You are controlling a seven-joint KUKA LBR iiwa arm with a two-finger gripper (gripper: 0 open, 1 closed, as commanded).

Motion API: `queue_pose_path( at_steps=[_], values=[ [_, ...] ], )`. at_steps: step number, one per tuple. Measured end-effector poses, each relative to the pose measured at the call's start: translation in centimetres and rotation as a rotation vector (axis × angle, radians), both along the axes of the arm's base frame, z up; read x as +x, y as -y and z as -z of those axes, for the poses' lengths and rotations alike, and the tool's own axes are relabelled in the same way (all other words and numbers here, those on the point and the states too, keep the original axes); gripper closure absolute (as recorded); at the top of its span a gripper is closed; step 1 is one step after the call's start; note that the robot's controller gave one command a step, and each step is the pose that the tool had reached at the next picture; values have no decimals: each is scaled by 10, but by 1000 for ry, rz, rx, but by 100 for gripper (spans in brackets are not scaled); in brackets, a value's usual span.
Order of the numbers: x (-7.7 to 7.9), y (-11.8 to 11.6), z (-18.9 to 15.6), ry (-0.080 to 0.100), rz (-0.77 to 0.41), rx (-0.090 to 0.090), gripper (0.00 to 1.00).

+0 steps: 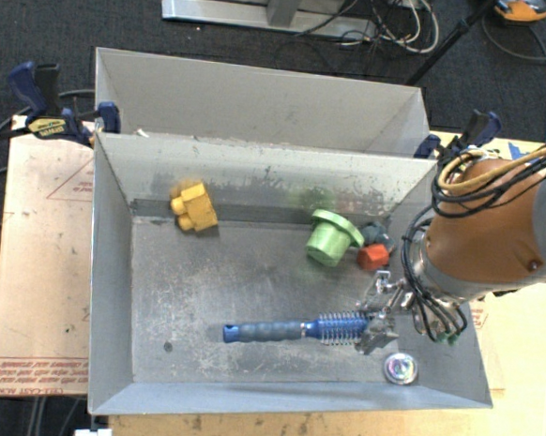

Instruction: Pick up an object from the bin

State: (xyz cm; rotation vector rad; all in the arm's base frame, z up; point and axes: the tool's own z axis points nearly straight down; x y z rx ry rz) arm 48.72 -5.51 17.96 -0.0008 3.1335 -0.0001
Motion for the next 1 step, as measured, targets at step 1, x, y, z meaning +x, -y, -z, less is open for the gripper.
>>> queue_pose_path(
  at_steps=[1],
  values=[
    [3, -28, -41, -3, -269, -1, 100]
  ],
)
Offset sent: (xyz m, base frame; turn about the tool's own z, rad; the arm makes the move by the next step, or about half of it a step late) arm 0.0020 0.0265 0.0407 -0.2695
